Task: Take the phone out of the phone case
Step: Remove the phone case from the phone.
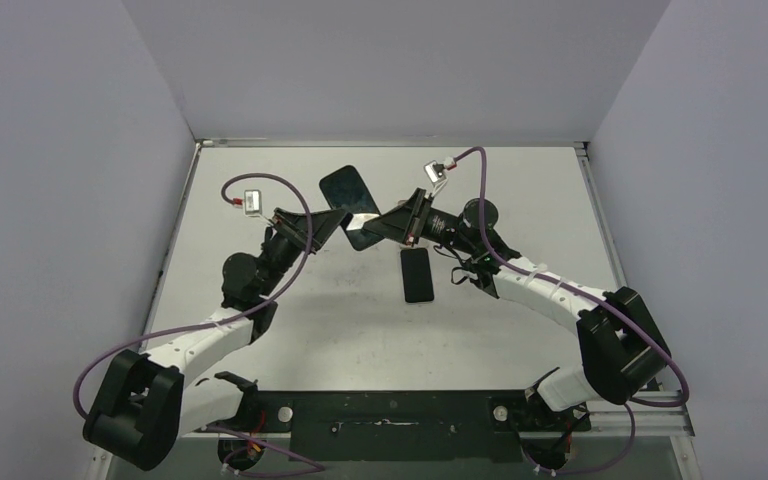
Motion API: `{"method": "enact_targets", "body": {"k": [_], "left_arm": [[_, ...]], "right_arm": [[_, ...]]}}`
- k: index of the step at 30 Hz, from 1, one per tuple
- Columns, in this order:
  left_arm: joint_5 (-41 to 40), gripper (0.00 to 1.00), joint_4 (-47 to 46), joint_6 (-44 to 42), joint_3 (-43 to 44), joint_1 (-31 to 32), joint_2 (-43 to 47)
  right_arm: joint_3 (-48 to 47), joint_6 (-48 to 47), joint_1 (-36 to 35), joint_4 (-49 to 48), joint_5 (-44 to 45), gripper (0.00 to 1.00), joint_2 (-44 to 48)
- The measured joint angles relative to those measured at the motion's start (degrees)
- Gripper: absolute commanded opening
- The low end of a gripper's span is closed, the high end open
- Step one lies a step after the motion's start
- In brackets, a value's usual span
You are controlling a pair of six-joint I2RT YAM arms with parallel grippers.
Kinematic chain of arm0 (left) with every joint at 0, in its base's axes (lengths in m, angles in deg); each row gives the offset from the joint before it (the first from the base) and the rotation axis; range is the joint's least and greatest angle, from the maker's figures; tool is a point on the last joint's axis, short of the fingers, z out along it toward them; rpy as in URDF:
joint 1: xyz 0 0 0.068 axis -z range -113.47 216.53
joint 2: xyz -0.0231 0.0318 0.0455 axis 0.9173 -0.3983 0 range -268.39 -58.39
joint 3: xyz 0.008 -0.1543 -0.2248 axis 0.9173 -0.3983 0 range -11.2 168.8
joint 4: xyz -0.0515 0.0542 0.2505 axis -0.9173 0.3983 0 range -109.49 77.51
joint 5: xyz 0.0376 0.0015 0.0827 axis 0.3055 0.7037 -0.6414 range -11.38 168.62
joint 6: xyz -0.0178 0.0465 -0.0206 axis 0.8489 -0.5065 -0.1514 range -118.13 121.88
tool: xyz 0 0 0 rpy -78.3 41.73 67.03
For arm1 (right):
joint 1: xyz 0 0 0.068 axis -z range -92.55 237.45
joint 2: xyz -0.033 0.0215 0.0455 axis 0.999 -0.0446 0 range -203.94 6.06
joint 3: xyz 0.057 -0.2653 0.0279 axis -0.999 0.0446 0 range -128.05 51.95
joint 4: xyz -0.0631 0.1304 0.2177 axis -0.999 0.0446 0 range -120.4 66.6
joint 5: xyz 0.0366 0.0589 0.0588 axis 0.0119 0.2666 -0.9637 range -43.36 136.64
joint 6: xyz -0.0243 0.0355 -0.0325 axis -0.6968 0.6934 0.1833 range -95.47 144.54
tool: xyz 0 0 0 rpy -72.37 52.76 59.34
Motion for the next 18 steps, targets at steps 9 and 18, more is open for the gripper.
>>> {"method": "enact_targets", "body": {"k": [9, 18], "left_arm": [[1.2, 0.5, 3.3, -1.5, -3.4, -2.9, 4.2], [4.3, 0.51, 7.6, -4.8, -3.4, -2.9, 6.3]], "right_arm": [[-1.6, 0.6, 0.1, 0.1, 0.5, 0.0, 0.0], [-2.3, 1.4, 0.1, 0.1, 1.2, 0.0, 0.0]]}}
